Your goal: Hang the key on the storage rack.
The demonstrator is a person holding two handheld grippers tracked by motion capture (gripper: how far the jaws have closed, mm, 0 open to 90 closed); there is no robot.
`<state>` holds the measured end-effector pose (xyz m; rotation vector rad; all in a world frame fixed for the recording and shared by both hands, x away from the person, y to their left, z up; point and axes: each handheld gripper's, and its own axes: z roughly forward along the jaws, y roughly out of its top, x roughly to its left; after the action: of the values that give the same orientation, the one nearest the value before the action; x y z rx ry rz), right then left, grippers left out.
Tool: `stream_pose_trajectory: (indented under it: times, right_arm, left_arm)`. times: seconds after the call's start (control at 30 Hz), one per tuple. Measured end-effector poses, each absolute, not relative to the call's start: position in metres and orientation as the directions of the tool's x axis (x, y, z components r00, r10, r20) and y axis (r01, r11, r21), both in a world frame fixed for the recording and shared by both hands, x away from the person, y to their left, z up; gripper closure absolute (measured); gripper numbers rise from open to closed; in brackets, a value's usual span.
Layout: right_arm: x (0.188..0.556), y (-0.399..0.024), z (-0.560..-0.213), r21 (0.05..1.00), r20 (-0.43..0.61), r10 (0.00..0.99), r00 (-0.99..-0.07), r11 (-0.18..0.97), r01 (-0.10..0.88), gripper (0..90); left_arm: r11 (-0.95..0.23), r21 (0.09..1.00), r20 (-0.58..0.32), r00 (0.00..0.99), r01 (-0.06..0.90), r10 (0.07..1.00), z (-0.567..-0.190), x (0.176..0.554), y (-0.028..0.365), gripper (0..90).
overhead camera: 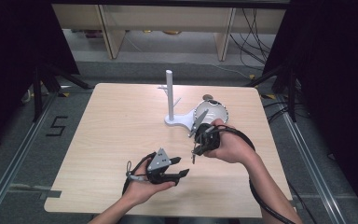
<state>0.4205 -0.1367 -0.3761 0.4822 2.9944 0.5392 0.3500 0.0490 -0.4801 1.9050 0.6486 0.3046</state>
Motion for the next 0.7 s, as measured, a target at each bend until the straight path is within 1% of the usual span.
stream_pose_trajectory:
  times: [0.03,0.07,0.13,0.2,0.27,0.3,0.33,0.37,0.4,0.43,0.5,0.57,0.6,0.63,0.67,0.7]
  right_arm:
    - [0.420,-0.134,-0.375,0.342,-0.003,0.353,-0.936,0.880,0.331,90.0]
    - [0.420,-0.134,-0.375,0.342,-0.003,0.353,-0.936,0.880,0.331,90.0]
    - [0.423,-0.131,-0.375,0.366,-0.003,0.320,-0.947,0.882,0.297,90.0]
    - [0.423,-0.130,-0.374,0.358,-0.003,0.341,-0.940,0.878,0.317,90.0]
    - [0.424,-0.129,-0.375,0.367,-0.007,0.328,-0.945,0.880,0.303,90.0]
    - [0.424,-0.128,-0.375,0.367,-0.003,0.331,-0.944,0.878,0.307,90.0]
    - [0.424,-0.128,-0.375,0.371,-0.005,0.325,-0.946,0.879,0.300,90.0]
    - [0.424,-0.128,-0.374,0.375,-0.006,0.329,-0.944,0.876,0.303,90.0]
    - [0.423,-0.129,-0.373,0.368,0.011,0.359,-0.933,0.867,0.337,90.0]
    - [0.424,-0.129,-0.374,0.388,0.008,0.330,-0.944,0.869,0.308,90.0]
    - [0.425,-0.130,-0.374,0.395,0.003,0.326,-0.946,0.868,0.300,90.0]
    - [0.424,-0.130,-0.374,0.396,0.009,0.343,-0.939,0.862,0.318,90.0]
    - [0.424,-0.130,-0.374,0.397,0.017,0.339,-0.941,0.861,0.318,90.0]
    - [0.424,-0.131,-0.374,0.412,0.003,0.330,-0.944,0.860,0.302,90.0]
    - [0.424,-0.131,-0.374,0.412,0.003,0.330,-0.944,0.860,0.302,90.0]
    - [0.424,-0.132,-0.374,0.412,0.003,0.339,-0.941,0.857,0.310,90.0]
  left_arm:
    - [-0.298,0.906,-0.077,0.810,0.300,0.582,-0.481,0.353,0.045,44.9]
    - [-0.302,0.904,-0.069,0.800,0.303,0.596,-0.481,0.356,0.043,44.9]
    - [-0.270,0.909,-0.086,0.779,0.316,0.621,-0.483,0.359,0.036,45.1]
    - [-0.277,0.911,-0.061,0.766,0.304,0.639,-0.484,0.361,0.031,46.3]
    - [-0.264,0.914,-0.067,0.757,0.307,0.650,-0.484,0.362,0.028,50.5]
    - [-0.257,0.917,-0.065,0.751,0.304,0.657,-0.485,0.362,0.027,50.5]
    - [-0.270,0.915,-0.046,0.743,0.299,0.668,-0.485,0.363,0.027,52.4]
    - [-0.257,0.917,-0.058,0.739,0.305,0.671,-0.486,0.364,0.027,54.3]
    - [-0.261,0.914,-0.057,0.734,0.311,0.677,-0.486,0.364,0.027,56.9]
    - [-0.239,0.919,-0.076,0.735,0.313,0.673,-0.488,0.365,0.026,58.6]
    - [-0.231,0.920,-0.084,0.735,0.316,0.673,-0.488,0.365,0.025,60.2]
    - [-0.238,0.921,-0.075,0.739,0.309,0.670,-0.488,0.365,0.025,63.0]
    - [-0.238,0.921,-0.074,0.737,0.309,0.672,-0.487,0.364,0.024,65.3]
    - [-0.248,0.920,-0.063,0.739,0.303,0.671,-0.486,0.364,0.025,70.5]
    - [-0.248,0.920,-0.063,0.739,0.303,0.671,-0.486,0.364,0.025,72.3]
    - [-0.243,0.921,-0.066,0.737,0.303,0.672,-0.486,0.365,0.025,72.3]
